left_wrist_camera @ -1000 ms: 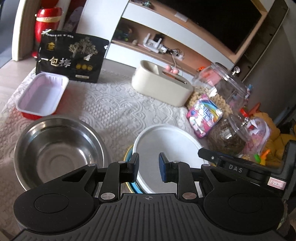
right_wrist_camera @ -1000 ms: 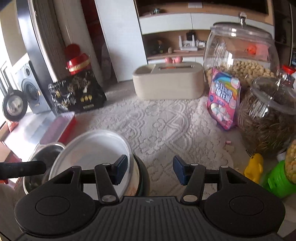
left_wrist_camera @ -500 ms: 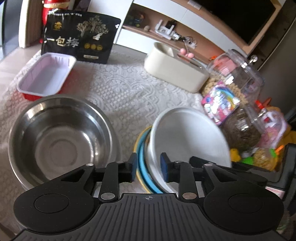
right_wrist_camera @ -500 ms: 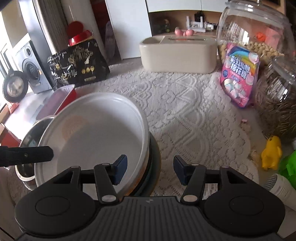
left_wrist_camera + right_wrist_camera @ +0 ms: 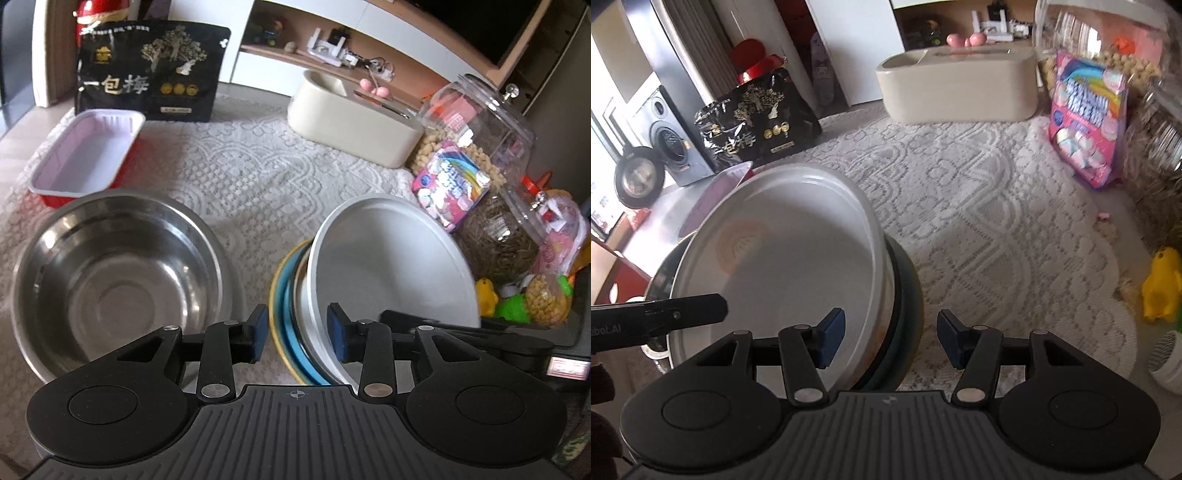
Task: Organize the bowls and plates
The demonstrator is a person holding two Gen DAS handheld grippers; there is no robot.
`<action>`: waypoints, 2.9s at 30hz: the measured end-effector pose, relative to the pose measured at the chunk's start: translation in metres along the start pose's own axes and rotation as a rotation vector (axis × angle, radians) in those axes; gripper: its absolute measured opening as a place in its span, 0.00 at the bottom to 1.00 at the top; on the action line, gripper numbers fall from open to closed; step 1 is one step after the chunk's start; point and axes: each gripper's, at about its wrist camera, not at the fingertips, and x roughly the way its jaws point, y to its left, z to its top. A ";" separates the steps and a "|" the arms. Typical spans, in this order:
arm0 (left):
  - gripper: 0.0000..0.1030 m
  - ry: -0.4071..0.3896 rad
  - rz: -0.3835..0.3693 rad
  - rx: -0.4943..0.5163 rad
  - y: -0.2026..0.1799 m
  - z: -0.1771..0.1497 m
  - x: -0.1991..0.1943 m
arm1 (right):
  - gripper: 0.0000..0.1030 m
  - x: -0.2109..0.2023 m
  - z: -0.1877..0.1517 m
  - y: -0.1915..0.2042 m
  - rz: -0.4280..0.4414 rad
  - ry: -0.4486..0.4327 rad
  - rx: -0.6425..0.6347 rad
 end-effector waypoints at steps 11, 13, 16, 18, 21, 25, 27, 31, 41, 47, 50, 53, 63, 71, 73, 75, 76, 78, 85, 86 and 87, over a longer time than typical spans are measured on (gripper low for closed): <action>0.51 0.055 0.015 -0.066 0.008 0.002 0.014 | 0.54 0.007 0.001 -0.001 0.035 0.024 0.009; 0.47 0.072 -0.007 -0.082 0.010 0.002 0.019 | 0.54 0.008 0.002 -0.001 0.040 0.032 0.016; 0.48 0.116 -0.055 -0.092 0.011 0.003 0.030 | 0.53 0.009 0.002 -0.004 0.064 0.054 0.036; 0.49 0.120 -0.048 -0.086 0.008 0.001 0.034 | 0.53 0.010 0.002 -0.007 0.082 0.064 0.052; 0.53 0.131 -0.034 -0.080 0.002 0.004 0.036 | 0.53 0.011 0.002 -0.009 0.095 0.073 0.071; 0.67 0.137 -0.046 -0.059 -0.010 0.012 0.037 | 0.53 0.010 0.006 -0.014 0.087 0.069 0.089; 0.68 0.111 -0.046 -0.023 -0.019 0.015 0.035 | 0.53 0.009 0.009 -0.020 0.089 0.062 0.108; 0.67 0.054 -0.061 0.004 -0.033 0.024 0.034 | 0.53 0.012 0.012 -0.034 0.089 0.072 0.162; 0.66 0.064 -0.022 0.177 -0.064 0.037 0.049 | 0.54 0.017 0.013 -0.052 0.102 0.085 0.229; 0.72 0.145 0.007 0.129 -0.049 0.037 0.063 | 0.54 0.021 0.014 -0.048 0.127 0.102 0.218; 0.72 0.157 -0.023 0.088 -0.037 0.036 0.062 | 0.53 0.023 0.014 -0.045 0.137 0.109 0.210; 0.72 0.163 -0.034 0.060 -0.028 0.032 0.062 | 0.53 0.025 0.013 -0.044 0.144 0.115 0.208; 0.70 0.191 -0.047 0.018 -0.012 0.026 0.065 | 0.54 0.031 0.019 -0.029 0.140 0.142 0.176; 0.68 0.184 -0.046 0.024 -0.011 0.025 0.065 | 0.54 0.034 0.019 -0.034 0.138 0.160 0.208; 0.66 0.186 -0.029 0.039 -0.012 0.025 0.065 | 0.54 0.035 0.020 -0.037 0.151 0.171 0.231; 0.65 0.186 -0.024 0.044 -0.012 0.025 0.065 | 0.54 0.037 0.021 -0.036 0.151 0.173 0.231; 0.64 0.186 -0.025 0.044 -0.011 0.026 0.065 | 0.54 0.036 0.021 -0.035 0.148 0.172 0.227; 0.64 0.187 -0.027 0.047 -0.011 0.026 0.065 | 0.54 0.035 0.020 -0.032 0.140 0.166 0.208; 0.65 0.191 -0.024 0.052 -0.013 0.023 0.064 | 0.52 0.030 0.017 -0.031 0.144 0.160 0.206; 0.66 0.191 -0.024 0.051 -0.014 0.023 0.063 | 0.47 0.027 0.017 -0.029 0.143 0.152 0.197; 0.66 0.193 -0.025 0.041 -0.014 0.022 0.063 | 0.42 0.024 0.018 -0.025 0.139 0.143 0.178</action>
